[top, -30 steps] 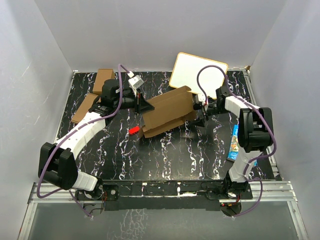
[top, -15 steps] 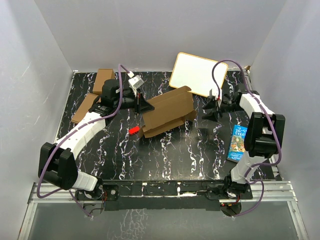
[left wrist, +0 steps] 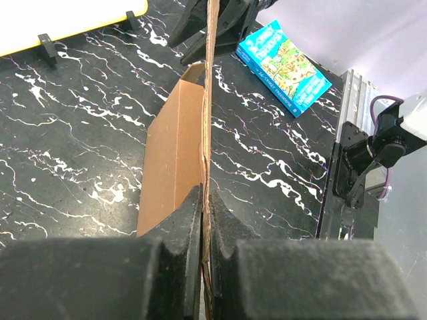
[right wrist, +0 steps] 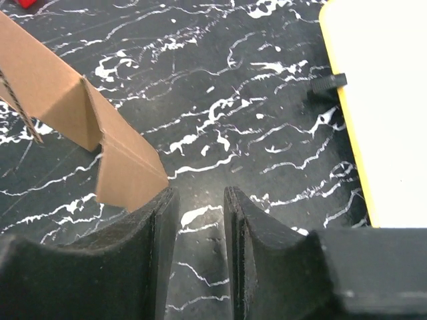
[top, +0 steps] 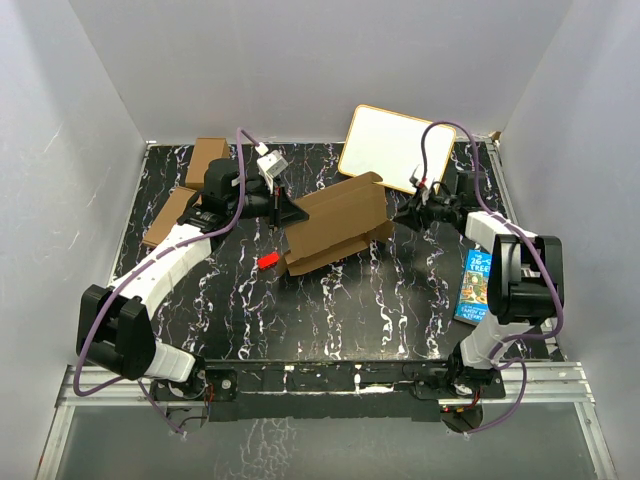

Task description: Fold the paper box

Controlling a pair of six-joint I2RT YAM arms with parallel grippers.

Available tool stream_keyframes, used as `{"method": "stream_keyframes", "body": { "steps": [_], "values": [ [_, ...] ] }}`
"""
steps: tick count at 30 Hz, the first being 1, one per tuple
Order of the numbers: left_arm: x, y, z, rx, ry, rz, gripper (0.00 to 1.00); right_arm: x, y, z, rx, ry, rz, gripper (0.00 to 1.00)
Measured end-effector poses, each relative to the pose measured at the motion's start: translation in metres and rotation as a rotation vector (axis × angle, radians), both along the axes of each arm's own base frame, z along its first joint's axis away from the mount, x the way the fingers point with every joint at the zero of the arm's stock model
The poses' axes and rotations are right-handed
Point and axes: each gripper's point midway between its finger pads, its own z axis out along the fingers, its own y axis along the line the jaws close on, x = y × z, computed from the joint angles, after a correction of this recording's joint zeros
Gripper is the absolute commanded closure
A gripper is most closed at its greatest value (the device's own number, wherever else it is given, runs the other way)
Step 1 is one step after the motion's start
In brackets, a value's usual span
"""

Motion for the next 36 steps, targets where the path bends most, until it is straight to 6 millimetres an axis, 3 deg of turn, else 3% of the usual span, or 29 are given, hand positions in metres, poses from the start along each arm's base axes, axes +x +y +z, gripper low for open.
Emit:
{"method": "stream_keyframes", "body": {
  "steps": [12,22,36],
  "values": [
    [0.0,0.0,0.0,-0.001,0.0,-0.002,1.0,-0.021,0.034,-0.003,-0.005,-0.068,0.188,0.41],
    [0.0,0.0,0.0,-0.001,0.0,-0.002,1.0,-0.041,0.056,-0.02,-0.006,-0.03,0.287,0.41],
    [0.0,-0.001,0.001,-0.005,-0.004,-0.002,1.0,-0.038,0.073,-0.015,0.027,-0.034,0.307,0.49]
  ]
}}
